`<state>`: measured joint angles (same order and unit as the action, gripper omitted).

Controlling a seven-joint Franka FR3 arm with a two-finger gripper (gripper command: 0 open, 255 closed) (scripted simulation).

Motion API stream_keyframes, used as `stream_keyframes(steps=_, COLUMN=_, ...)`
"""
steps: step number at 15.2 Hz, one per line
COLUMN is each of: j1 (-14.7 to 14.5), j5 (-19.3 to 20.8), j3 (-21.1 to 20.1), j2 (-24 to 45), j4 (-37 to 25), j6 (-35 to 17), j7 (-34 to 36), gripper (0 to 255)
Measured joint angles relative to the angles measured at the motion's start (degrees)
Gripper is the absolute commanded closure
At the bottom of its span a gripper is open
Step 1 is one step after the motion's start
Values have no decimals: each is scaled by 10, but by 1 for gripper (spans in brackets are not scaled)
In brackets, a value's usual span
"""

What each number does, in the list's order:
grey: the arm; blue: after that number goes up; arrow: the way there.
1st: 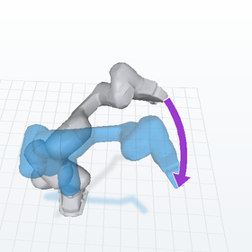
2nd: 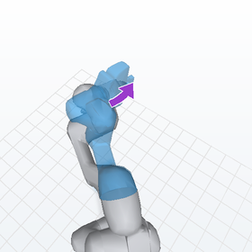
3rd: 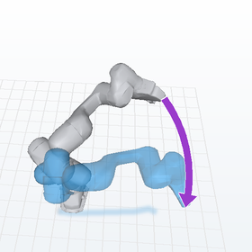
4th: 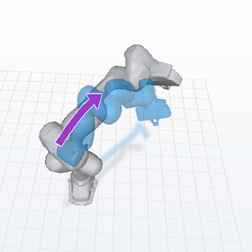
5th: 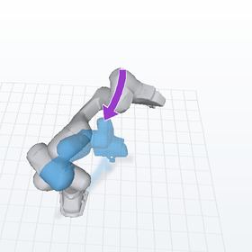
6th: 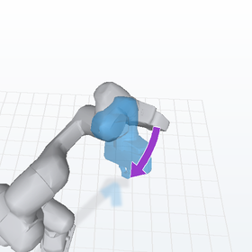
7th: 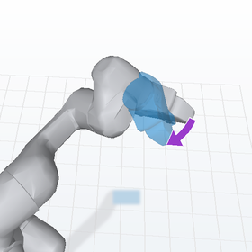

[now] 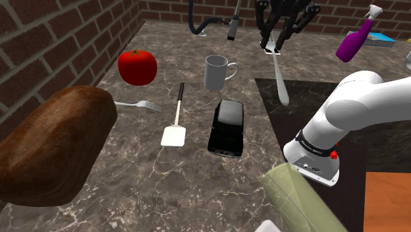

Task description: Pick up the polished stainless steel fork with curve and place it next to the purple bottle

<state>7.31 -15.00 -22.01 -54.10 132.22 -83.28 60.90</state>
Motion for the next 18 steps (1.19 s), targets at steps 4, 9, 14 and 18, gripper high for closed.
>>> stream_keyframes(steps=4, j1=4, j5=6, j3=5, j2=13, j4=-37, j6=25, j7=2, gripper=255)
stream_keyframes(steps=9, j1=10, j5=14, j3=11, j2=35, j4=-89, j6=54, j7=3, gripper=255)
stream_keyframes(steps=14, j1=15, j5=21, j3=16, j2=56, j4=-141, j6=86, j7=6, gripper=255)
stream_keyframes(steps=18, j1=19, j5=25, j3=17, j2=75, j4=-186, j6=111, j7=9, gripper=255)
